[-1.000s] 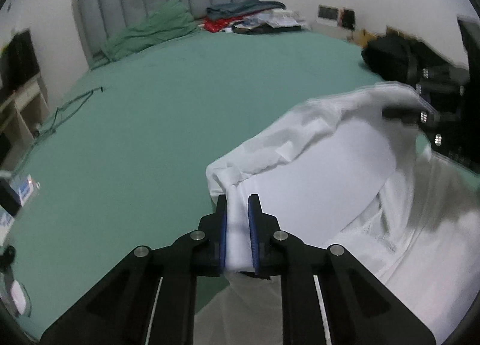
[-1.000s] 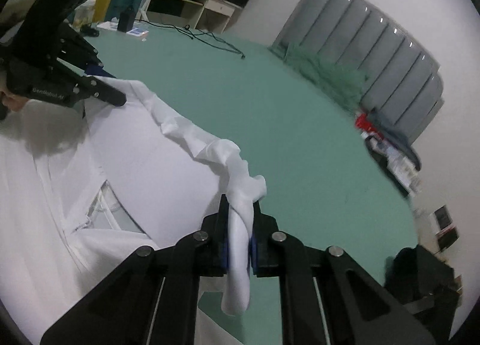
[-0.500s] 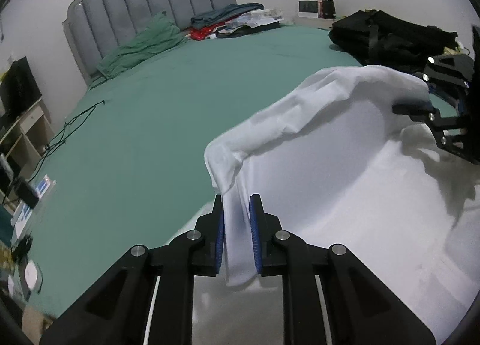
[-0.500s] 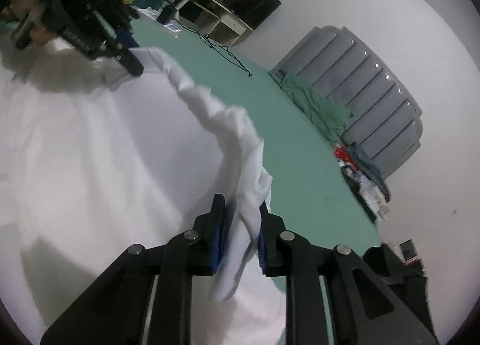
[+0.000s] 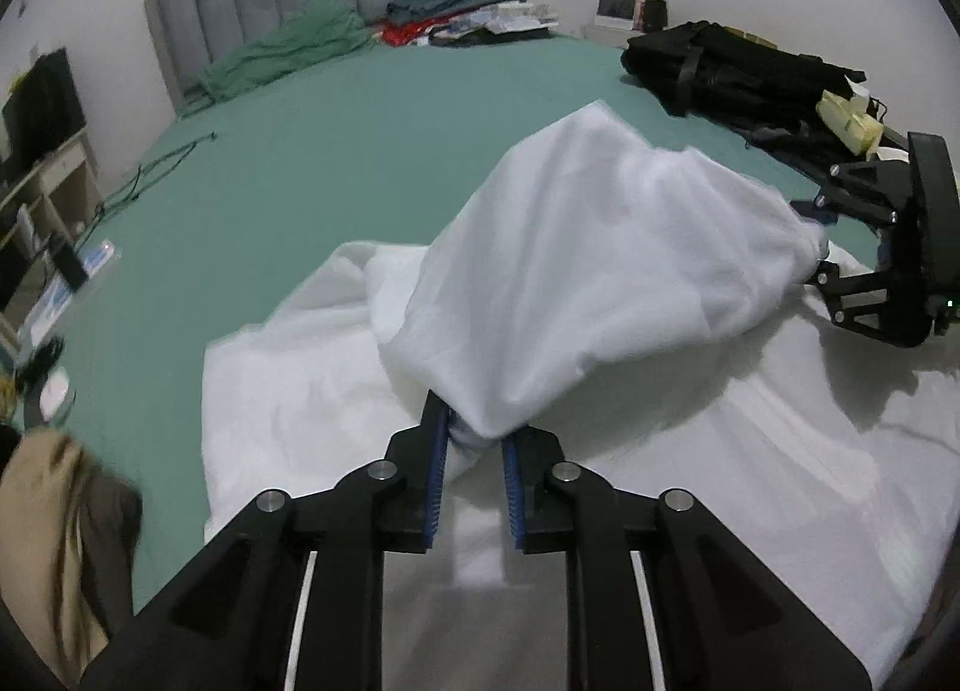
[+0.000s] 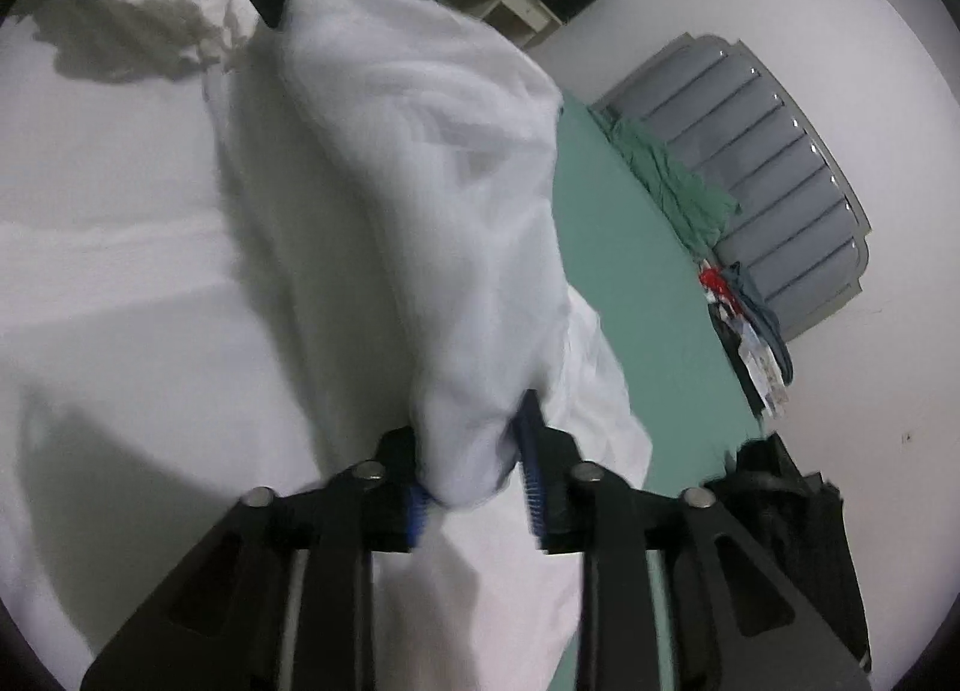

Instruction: Fold large clothes

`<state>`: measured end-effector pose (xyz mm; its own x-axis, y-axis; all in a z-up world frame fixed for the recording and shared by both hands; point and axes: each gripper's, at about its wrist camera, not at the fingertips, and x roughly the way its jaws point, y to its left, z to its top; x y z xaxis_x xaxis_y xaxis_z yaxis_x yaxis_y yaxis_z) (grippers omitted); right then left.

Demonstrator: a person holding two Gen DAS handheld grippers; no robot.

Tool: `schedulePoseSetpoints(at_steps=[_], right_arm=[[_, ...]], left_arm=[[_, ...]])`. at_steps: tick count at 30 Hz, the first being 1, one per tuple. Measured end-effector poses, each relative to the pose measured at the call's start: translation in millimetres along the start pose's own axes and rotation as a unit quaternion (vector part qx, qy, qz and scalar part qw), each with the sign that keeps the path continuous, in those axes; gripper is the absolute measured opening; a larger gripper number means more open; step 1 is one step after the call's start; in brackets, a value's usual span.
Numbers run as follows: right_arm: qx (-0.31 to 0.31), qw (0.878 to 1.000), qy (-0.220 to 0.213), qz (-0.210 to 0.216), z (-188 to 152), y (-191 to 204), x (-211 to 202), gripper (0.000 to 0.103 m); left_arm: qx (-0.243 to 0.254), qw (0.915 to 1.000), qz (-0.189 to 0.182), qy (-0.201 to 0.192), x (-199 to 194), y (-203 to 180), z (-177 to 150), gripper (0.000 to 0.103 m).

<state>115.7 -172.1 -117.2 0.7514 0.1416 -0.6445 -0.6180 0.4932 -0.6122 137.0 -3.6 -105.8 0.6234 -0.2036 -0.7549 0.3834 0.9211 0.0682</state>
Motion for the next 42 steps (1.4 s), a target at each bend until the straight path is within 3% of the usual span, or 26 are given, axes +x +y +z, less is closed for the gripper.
schedulePoseSetpoints(at_steps=[3,6,8,14,17,19,20,21,22,25,29,31,34,37,42], right_arm=[[0.038,0.999,0.027,0.003,-11.0,-6.8,-16.7,0.060],[0.112,0.993,0.031,0.023,-18.6,-19.7,-40.4,0.061],[0.183,0.981,0.024,0.056,-15.6,-31.2,-50.8,0.061],[0.278,0.949,-0.011,0.146,44.6,-28.4,-27.8,0.061],[0.291,0.948,0.001,0.131,75.0,-19.8,4.4,0.061],[0.314,0.940,0.009,0.134,84.6,-15.7,19.8,0.061],[0.330,0.933,0.012,0.145,84.7,-13.6,25.4,0.055],[0.343,0.925,0.016,0.165,82.6,-6.8,25.4,0.015],[0.346,0.920,0.033,0.182,81.6,-3.5,29.0,0.003],[0.316,0.930,0.041,0.185,77.2,15.3,8.4,0.003],[0.262,0.950,0.070,0.155,68.9,46.6,-24.7,0.003],[0.248,0.951,0.090,0.162,65.0,58.5,-32.4,0.006],[0.251,0.940,0.126,0.191,57.5,68.1,-40.9,0.013],[0.259,0.942,0.105,0.187,62.2,59.4,-60.6,0.027],[0.294,0.941,0.043,0.163,80.6,27.4,-67.8,0.036]], left_arm=[[-0.014,0.9996,-0.003,0.023,-8.7,0.2,-14.7,0.044],[-0.047,0.9986,-0.017,0.021,-24.0,9.0,-26.6,0.048],[-0.069,0.9971,-0.027,0.016,-31.5,16.3,-30.6,0.050],[-0.111,0.9932,-0.035,-0.005,-38.7,29.8,-38.4,0.051],[-0.132,0.9905,-0.037,-0.011,-36.4,35.3,-41.7,0.051],[-0.147,0.9884,-0.037,-0.007,-31.4,39.3,-42.4,0.051],[-0.155,0.9872,-0.038,-0.007,-29.7,41.3,-41.5,0.051],[-0.159,0.9865,-0.039,-0.009,-29.2,42.5,-41.0,0.051],[-0.165,0.9854,-0.042,-0.013,-29.3,44.3,-39.1,0.051],[-0.176,0.9828,-0.048,-0.026,-31.7,46.8,-32.7,0.051],[-0.176,0.9824,-0.053,-0.033,-30.5,42.1,-28.2,0.051],[-0.169,0.9836,-0.056,-0.029,-27.3,37.0,-27.0,0.051],[-0.159,0.9850,-0.063,-0.020,-23.6,29.1,-28.1,0.051],[-0.153,0.9862,-0.060,-0.015,-21.4,25.1,-29.8,0.051],[-0.165,0.9845,-0.058,-0.012,-19.7,29.2,-32.6,0.051]])
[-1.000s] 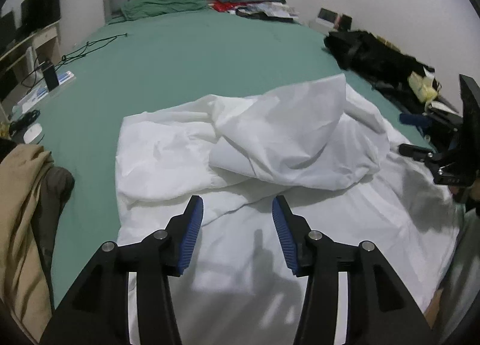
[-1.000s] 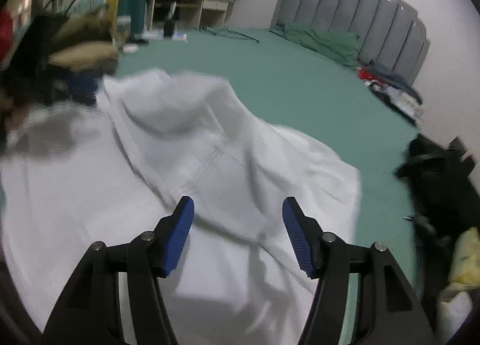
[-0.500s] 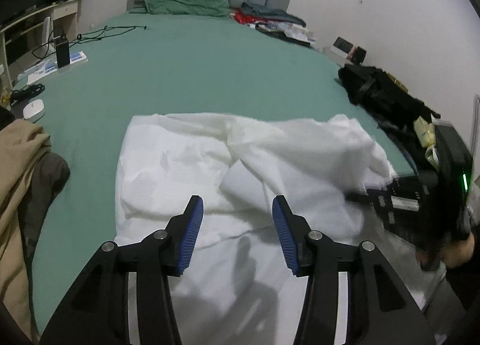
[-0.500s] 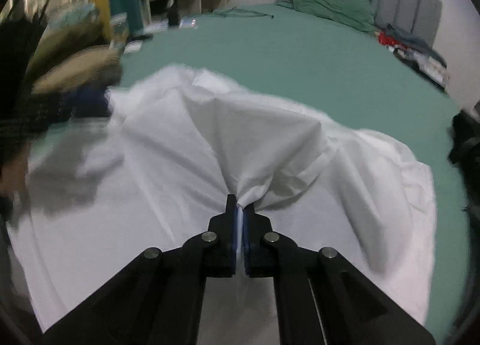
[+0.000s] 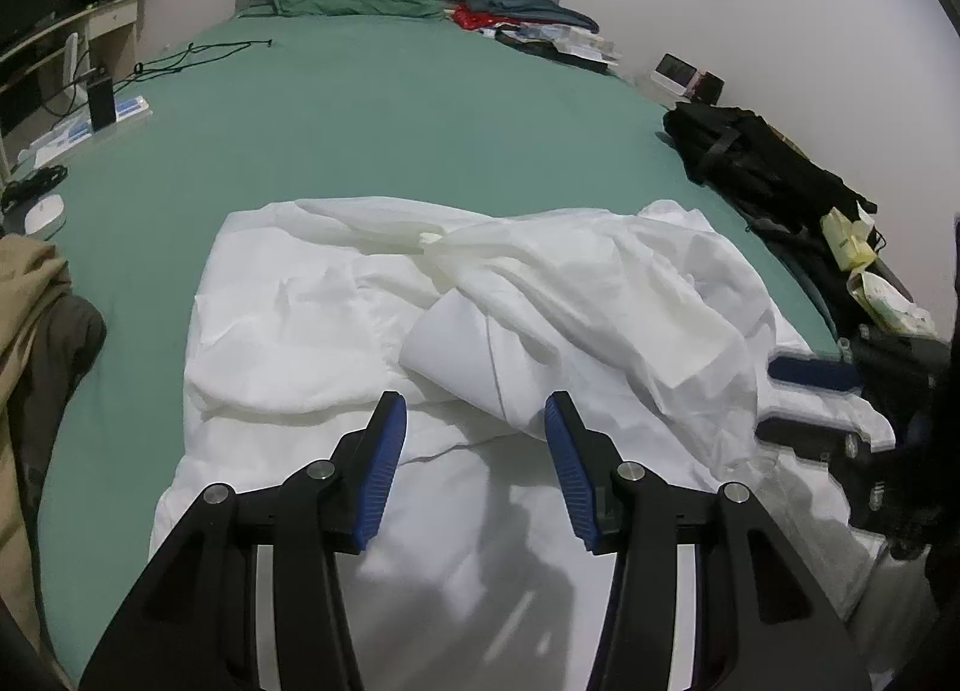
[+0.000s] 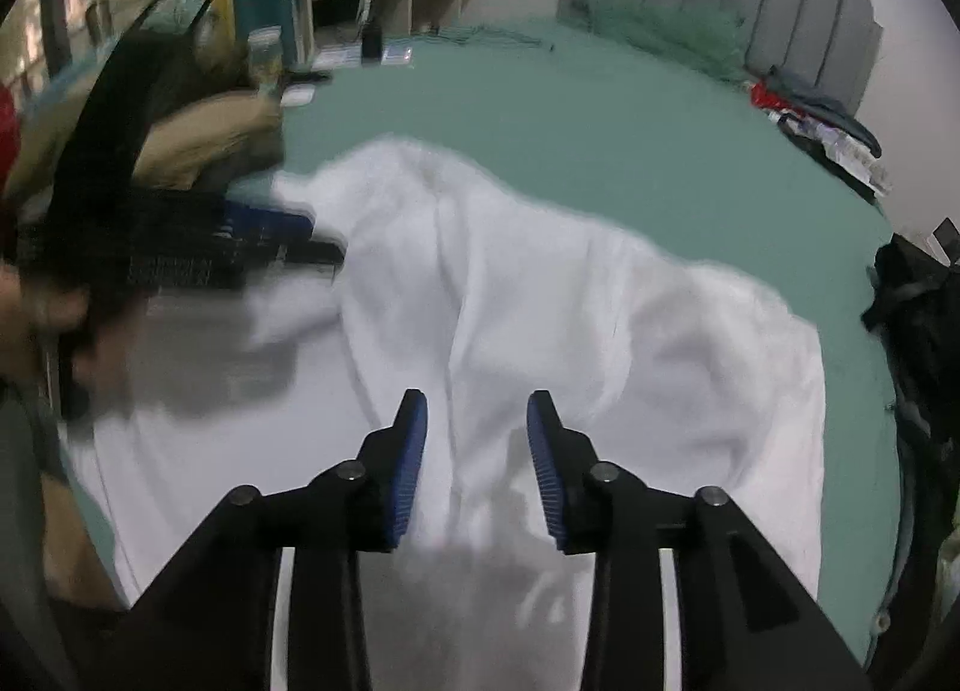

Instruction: Fold large clothes

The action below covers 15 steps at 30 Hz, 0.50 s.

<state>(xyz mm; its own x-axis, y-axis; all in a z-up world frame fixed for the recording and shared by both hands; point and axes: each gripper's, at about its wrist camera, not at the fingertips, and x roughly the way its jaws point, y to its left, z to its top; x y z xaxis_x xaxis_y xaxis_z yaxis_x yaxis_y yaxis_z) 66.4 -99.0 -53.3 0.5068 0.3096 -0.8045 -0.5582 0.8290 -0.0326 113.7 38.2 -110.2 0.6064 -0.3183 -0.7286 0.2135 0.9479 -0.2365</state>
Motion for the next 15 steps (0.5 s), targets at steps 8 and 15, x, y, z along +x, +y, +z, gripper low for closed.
schedulePoseSetpoints(at_steps=[8,15], right_arm=[[0.076,0.995,0.055,0.031,1.7,-18.5,66.7,0.036],[0.060,0.997,0.000,-0.051,-6.9,-41.7,13.6,0.037]], left_arm=[[0.007,0.9997,-0.012,0.019,11.2,-3.2,1.2,0.051],[-0.002,0.9988,-0.032,0.036,24.7,-2.5,0.3,0.051]])
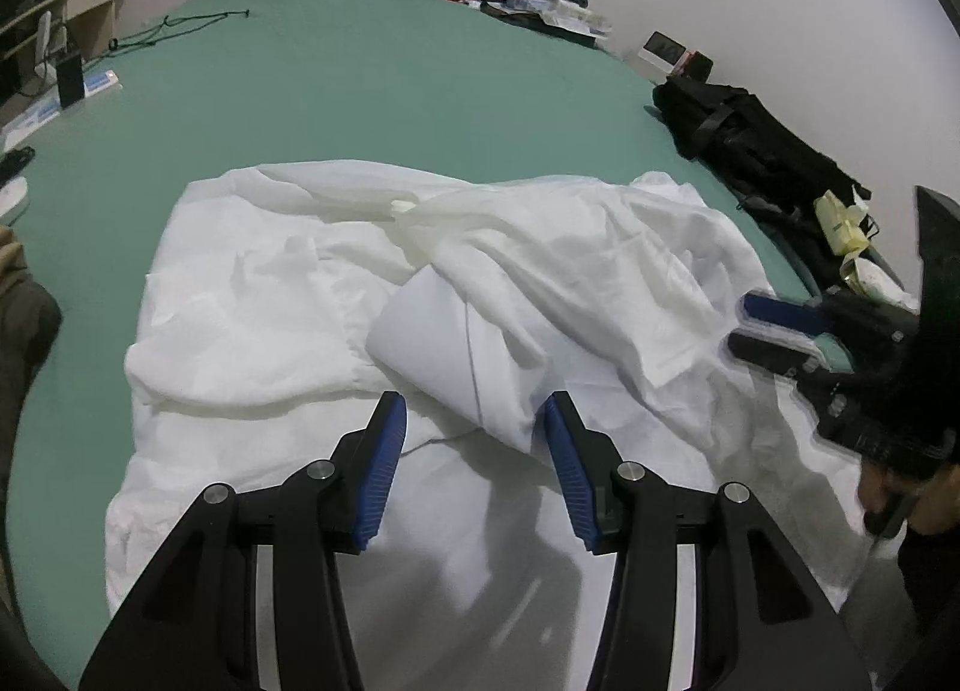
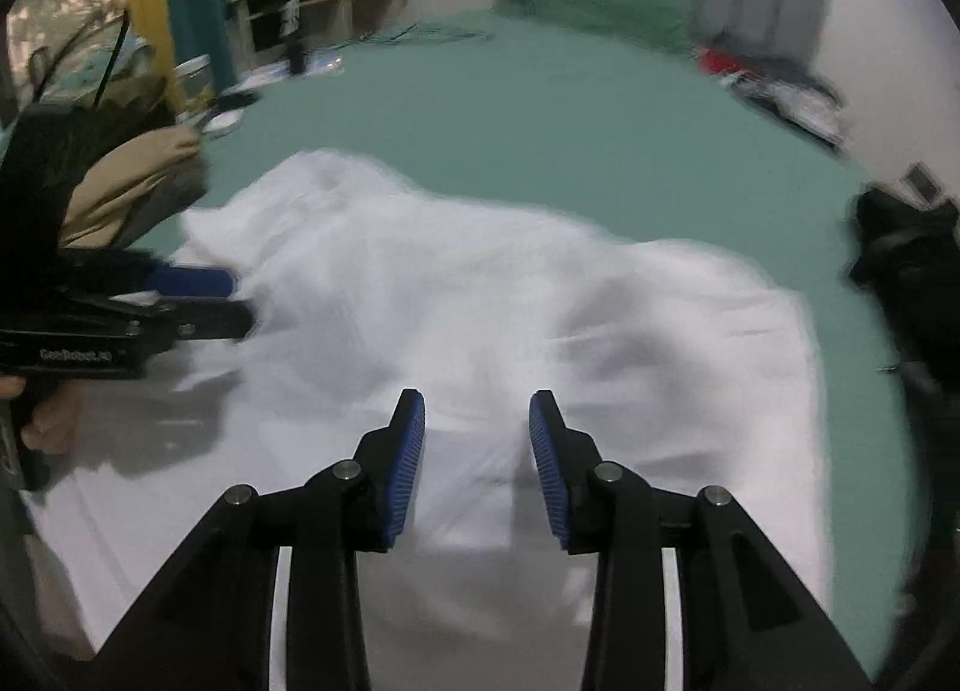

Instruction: Fold large clothes

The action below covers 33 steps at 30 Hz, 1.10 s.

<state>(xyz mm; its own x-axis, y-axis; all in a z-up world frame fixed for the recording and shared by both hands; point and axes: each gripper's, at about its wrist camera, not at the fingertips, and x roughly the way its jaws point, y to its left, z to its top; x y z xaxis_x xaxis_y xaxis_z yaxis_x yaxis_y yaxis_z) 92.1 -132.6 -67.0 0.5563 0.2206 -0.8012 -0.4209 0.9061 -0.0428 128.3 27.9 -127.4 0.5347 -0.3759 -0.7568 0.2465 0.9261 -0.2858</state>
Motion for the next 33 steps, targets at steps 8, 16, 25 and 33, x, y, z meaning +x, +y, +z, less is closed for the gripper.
schedulePoseSetpoints(at_steps=[8,16,25,33], right_arm=[[0.138,0.989,0.053,0.001,-37.1,-93.6,5.9,0.065],[0.105,0.992,0.034,0.055,-34.3,-73.8,21.1,0.008],[0.077,0.995,0.043,0.046,1.3,-61.3,54.4,0.008],[0.058,0.998,0.014,0.000,7.4,-57.0,8.8,0.009]], left_arm=[[-0.018,0.9996,-0.018,0.011,15.3,4.0,-2.2,0.050],[0.028,0.9988,0.012,-0.039,8.9,-9.2,11.9,0.024],[0.010,0.9981,0.059,-0.011,37.6,9.3,38.3,0.024],[0.009,0.9957,0.088,-0.027,14.4,10.1,37.6,0.042]])
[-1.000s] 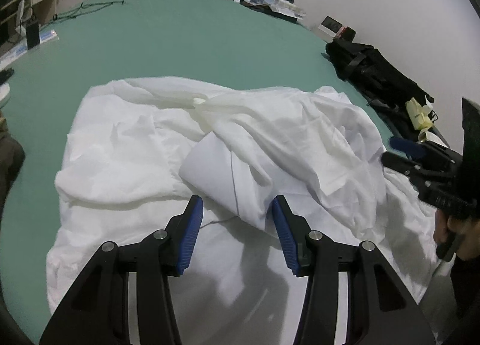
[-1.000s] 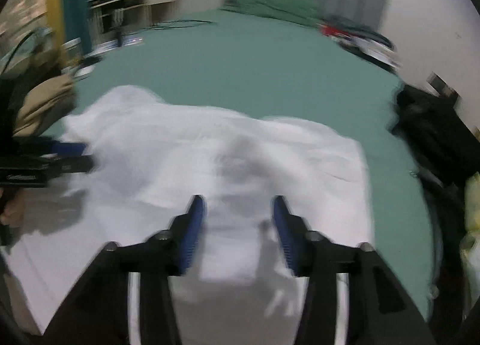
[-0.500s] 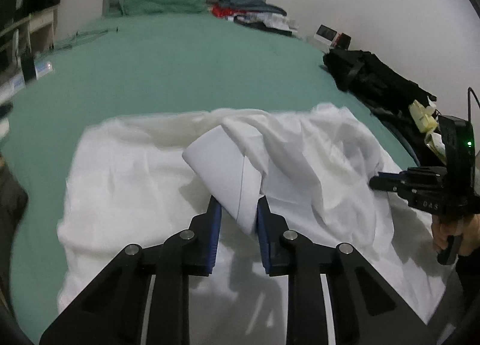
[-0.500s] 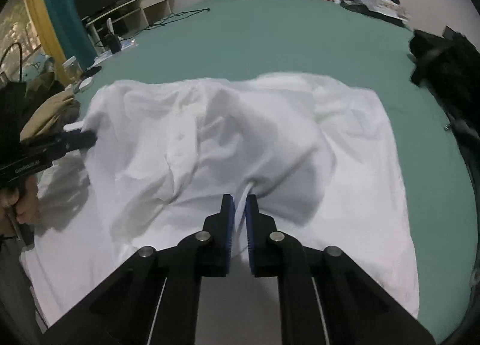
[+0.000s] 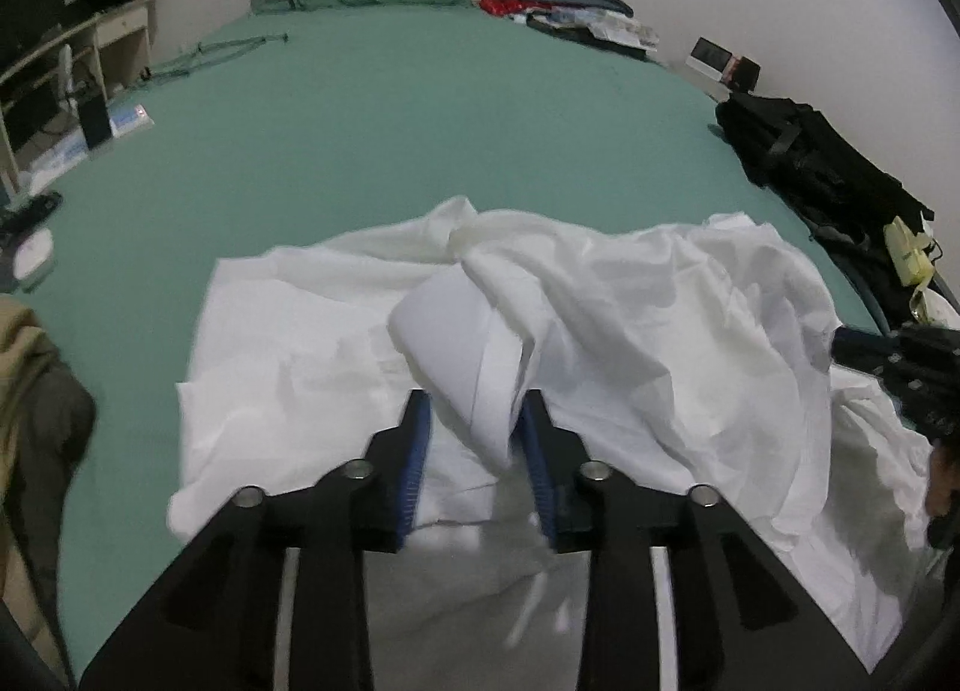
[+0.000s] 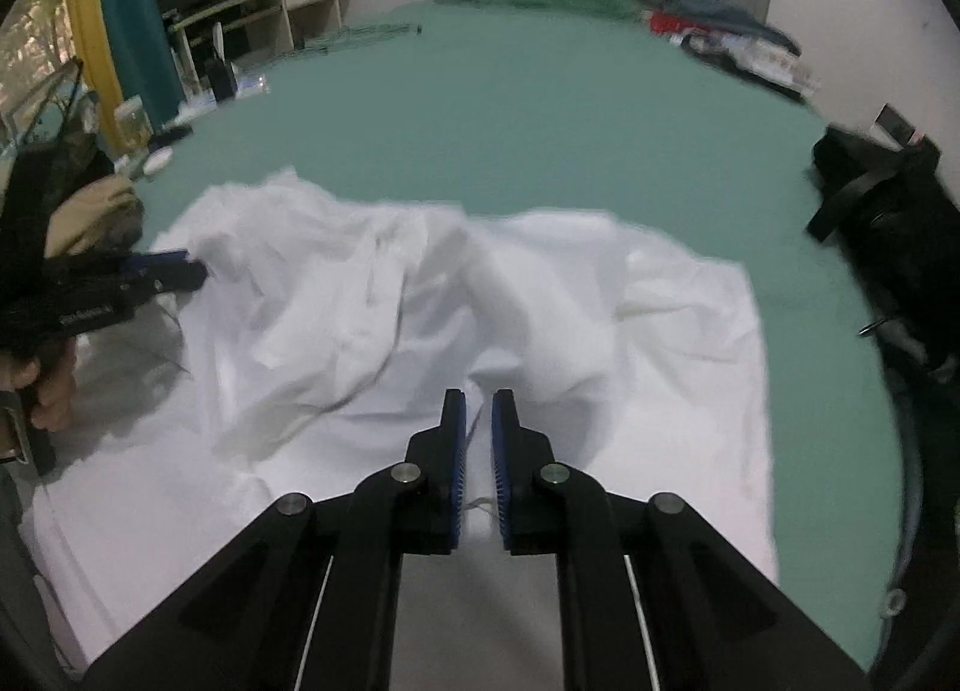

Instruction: Fold large clothes

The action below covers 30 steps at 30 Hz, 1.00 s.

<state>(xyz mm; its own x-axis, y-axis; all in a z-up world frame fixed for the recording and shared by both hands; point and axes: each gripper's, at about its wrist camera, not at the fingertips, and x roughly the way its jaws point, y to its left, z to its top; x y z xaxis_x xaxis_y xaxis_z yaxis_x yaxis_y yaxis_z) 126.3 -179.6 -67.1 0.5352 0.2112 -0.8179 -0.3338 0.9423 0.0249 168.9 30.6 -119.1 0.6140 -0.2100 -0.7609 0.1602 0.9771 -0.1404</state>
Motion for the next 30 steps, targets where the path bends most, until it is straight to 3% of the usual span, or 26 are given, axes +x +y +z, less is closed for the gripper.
schedulePoseSetpoints(at_steps=[3,6,10,16,22,30], right_arm=[[-0.004,1.000,-0.023,-0.018,3.1,-0.2,-11.3,0.014],[-0.001,1.000,-0.015,-0.026,5.6,-2.9,5.0,0.039],[0.006,1.000,0.016,-0.016,-0.3,-8.8,35.5,0.040],[0.001,1.000,0.027,-0.014,-12.8,-3.3,38.9,0.041],[-0.015,0.999,0.019,-0.034,-25.8,-2.6,-2.5,0.044],[0.004,0.997,0.020,-0.078,-67.2,-39.5,-69.9,0.053]], left_arm=[[0.012,0.9997,0.003,-0.022,-13.1,-6.5,-1.9,0.045],[0.022,0.9997,0.002,-0.012,-10.1,-13.2,-5.4,0.050],[0.025,0.9991,0.015,0.030,11.0,-12.7,-16.0,0.050],[0.031,0.9992,0.021,0.015,-4.3,-8.4,-20.5,0.050],[-0.010,0.9988,0.046,-0.011,-46.7,3.8,-29.3,0.050],[-0.073,0.9930,0.090,-0.024,-115.9,31.4,-76.7,0.050]])
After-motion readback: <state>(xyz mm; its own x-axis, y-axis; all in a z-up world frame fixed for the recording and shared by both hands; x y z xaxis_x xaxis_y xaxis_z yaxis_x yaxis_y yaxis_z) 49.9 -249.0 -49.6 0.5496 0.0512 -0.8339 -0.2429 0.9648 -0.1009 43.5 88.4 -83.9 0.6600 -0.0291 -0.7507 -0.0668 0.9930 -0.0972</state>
